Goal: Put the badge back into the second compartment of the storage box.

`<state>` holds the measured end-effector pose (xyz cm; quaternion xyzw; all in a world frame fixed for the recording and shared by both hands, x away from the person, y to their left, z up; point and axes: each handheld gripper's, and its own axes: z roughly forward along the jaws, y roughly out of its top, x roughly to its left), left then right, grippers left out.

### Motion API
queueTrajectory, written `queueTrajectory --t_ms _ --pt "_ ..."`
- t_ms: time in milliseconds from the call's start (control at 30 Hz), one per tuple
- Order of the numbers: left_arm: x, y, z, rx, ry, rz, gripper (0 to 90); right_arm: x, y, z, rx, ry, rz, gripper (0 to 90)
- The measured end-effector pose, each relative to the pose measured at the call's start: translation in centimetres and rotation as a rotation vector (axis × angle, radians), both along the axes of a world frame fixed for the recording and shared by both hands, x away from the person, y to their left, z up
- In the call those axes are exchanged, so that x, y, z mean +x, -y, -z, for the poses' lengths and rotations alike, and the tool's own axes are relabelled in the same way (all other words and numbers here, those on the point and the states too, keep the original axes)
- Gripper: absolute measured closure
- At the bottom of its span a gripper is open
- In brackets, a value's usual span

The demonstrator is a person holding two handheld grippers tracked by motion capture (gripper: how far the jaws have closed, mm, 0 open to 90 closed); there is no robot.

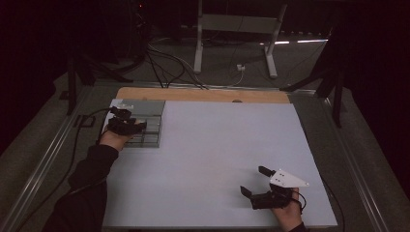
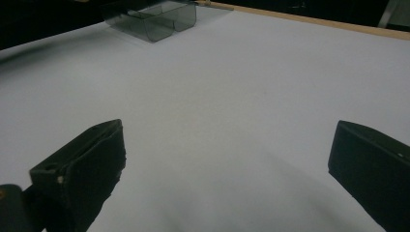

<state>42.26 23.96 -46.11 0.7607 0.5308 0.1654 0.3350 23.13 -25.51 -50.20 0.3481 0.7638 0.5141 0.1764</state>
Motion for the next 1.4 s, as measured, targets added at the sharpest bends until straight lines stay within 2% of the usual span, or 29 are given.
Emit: queueTrajectory --t_ms 200,233,267,367,500,567,700,800,900,933,967,1067,1167,1233,1400 --pt "1.1 -0.4 0.7 0.018 -0.025 -0.064 48.6 0.0 0.0 0.0 0.002 -0.001 -0.003 0.0" --pt "1.2 -0.5 0.8 0.002 -0.035 -0.070 48.6 0.0 0.1 0.0 0.002 0.000 -0.003 0.0" --pt "1.4 -0.5 0.9 0.002 -0.039 -0.072 48.6 0.0 0.1 0.0 0.003 -0.001 -0.003 0.0" --pt "1.9 -0.3 1.1 0.044 -0.040 -0.084 48.5 0.0 0.1 0.0 0.005 -0.004 -0.005 0.0" --pt "2.6 -0.4 1.5 0.062 -0.057 -0.104 48.3 0.0 0.1 0.0 0.004 -0.003 -0.005 0.0" --pt "3.0 -0.5 1.7 0.047 -0.070 -0.115 48.4 0.0 0.1 0.0 0.005 -0.006 -0.003 0.0" --pt "3.5 -0.4 2.0 0.061 -0.085 -0.132 48.3 0.0 0.1 0.0 0.007 -0.007 -0.002 0.0" --pt "3.7 -0.2 2.1 0.055 -0.105 -0.128 47.6 0.1 0.2 0.1 0.007 -0.006 -0.001 0.0" --pt "3.8 0.1 2.0 0.062 -0.098 -0.131 36.8 0.1 0.1 0.1 0.006 -0.008 -0.001 0.0" --pt "3.8 0.1 2.0 0.068 -0.101 -0.139 26.0 0.0 0.1 0.1 0.006 -0.006 -0.001 0.0" --pt "3.8 0.0 1.9 0.061 -0.108 -0.134 26.0 0.0 0.1 0.1 0.006 -0.006 -0.001 0.0" --pt "3.5 -0.1 1.4 0.049 -0.098 -0.135 16.6 0.0 0.2 0.0 0.007 -0.006 0.001 0.0" --pt "3.2 -0.1 1.1 0.028 -0.118 -0.115 9.2 0.0 0.2 0.0 0.005 -0.007 0.002 0.0" --pt "2.8 0.0 0.8 0.031 -0.108 -0.101 4.7 0.0 0.1 0.0 0.005 -0.006 0.001 0.0" --pt "1.7 0.0 -0.3 -0.002 -0.087 -0.047 1.1 0.0 0.2 0.0 0.002 -0.005 0.004 0.0"
